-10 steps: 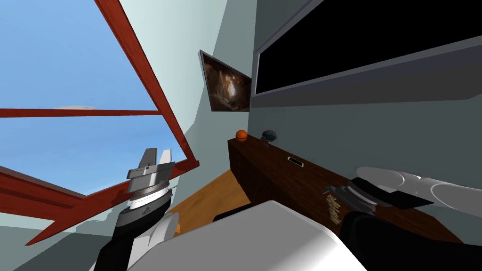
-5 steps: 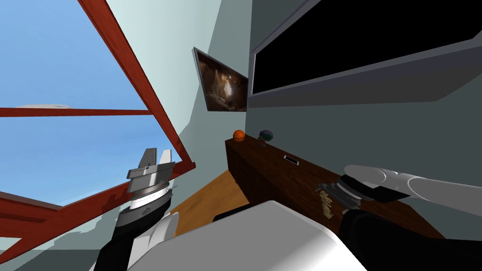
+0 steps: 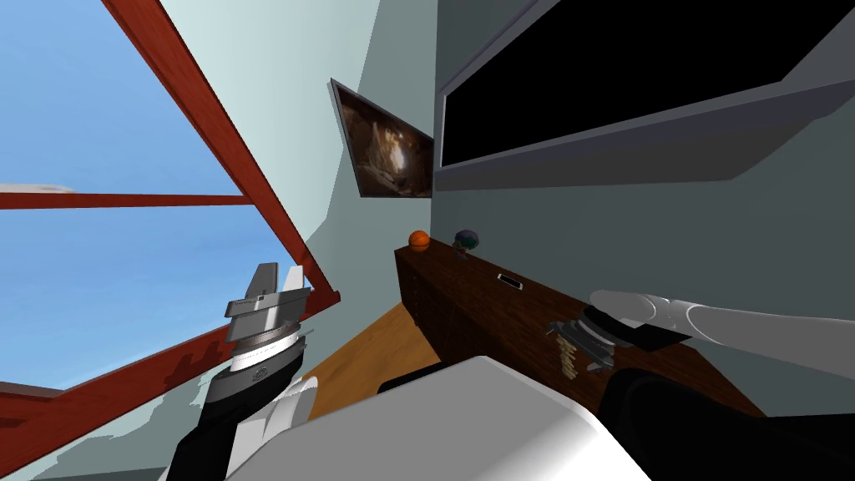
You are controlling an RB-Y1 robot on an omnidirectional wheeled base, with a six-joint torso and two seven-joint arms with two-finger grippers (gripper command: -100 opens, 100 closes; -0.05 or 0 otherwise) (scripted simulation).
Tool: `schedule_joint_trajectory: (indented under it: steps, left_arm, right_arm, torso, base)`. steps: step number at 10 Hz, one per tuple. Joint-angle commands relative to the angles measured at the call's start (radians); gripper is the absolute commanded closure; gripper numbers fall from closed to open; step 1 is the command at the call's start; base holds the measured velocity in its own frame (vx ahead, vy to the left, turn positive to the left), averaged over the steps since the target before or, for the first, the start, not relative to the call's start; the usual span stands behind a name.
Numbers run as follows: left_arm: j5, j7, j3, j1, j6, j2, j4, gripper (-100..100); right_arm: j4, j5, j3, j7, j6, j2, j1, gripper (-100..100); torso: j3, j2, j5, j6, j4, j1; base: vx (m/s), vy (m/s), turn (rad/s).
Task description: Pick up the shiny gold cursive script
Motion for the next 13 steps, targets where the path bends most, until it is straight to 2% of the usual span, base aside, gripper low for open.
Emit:
schedule_joint_trajectory:
  steps: [1, 2, 6, 7, 8, 13]
  left_arm:
    - [0.0, 0.0, 0.0, 0.0, 0.0, 0.0, 0.0, 0]
    - [0.0, 0.0, 0.0, 0.0, 0.0, 0.0, 0.0, 0]
    - [0.0, 0.0, 0.0, 0.0, 0.0, 0.0, 0.0, 0]
    - [0.0, 0.0, 0.0, 0.0, 0.0, 0.0, 0.0, 0]
    - [0.0, 0.0, 0.0, 0.0, 0.0, 0.0, 0.0, 0]
    - [0.0, 0.0, 0.0, 0.0, 0.0, 0.0, 0.0, 0]
  right_arm:
    - [0.0, 0.0, 0.0, 0.0, 0.0, 0.0, 0.0, -100]
    - [0.0, 0.0, 0.003, -0.001, 0.001, 0.0, -0.003, 100]
    - [0.0, 0.001, 0.003, -0.001, 0.0, -0.001, -0.002, 100]
    - [0.001, 0.001, 0.003, -0.001, 0.001, -0.001, -0.002, 0]
    - [0.036, -0.004, -0.023, 0.027, -0.029, 0.021, 0.011, 100]
    - [0.112, -0.016, -0.129, 0.091, -0.101, 0.075, 0.09, 100]
  torso:
    - [0.0, 0.0, 0.0, 0.0, 0.0, 0.0]
    - [0.0, 0.0, 0.0, 0.0, 0.0, 0.0]
    - [0.001, 0.001, -0.001, 0.0, 0.001, 0.0]
    - [0.0, 0.0, -0.001, 0.0, 0.001, -0.001]
    - [0.0, 0.0, -0.001, 0.0, 0.0, -0.001]
    - [0.0, 0.0, 0.0, 0.0, 0.0, 0.002]
  base:
    - [0.0, 0.0, 0.0]
    - [0.0, 0.0, 0.0]
    - [0.0, 0.0, 0.0]
    - [0.0, 0.0, 0.0]
    - [-0.001, 0.004, 0.092]
    - [0.0, 0.025, 0.082]
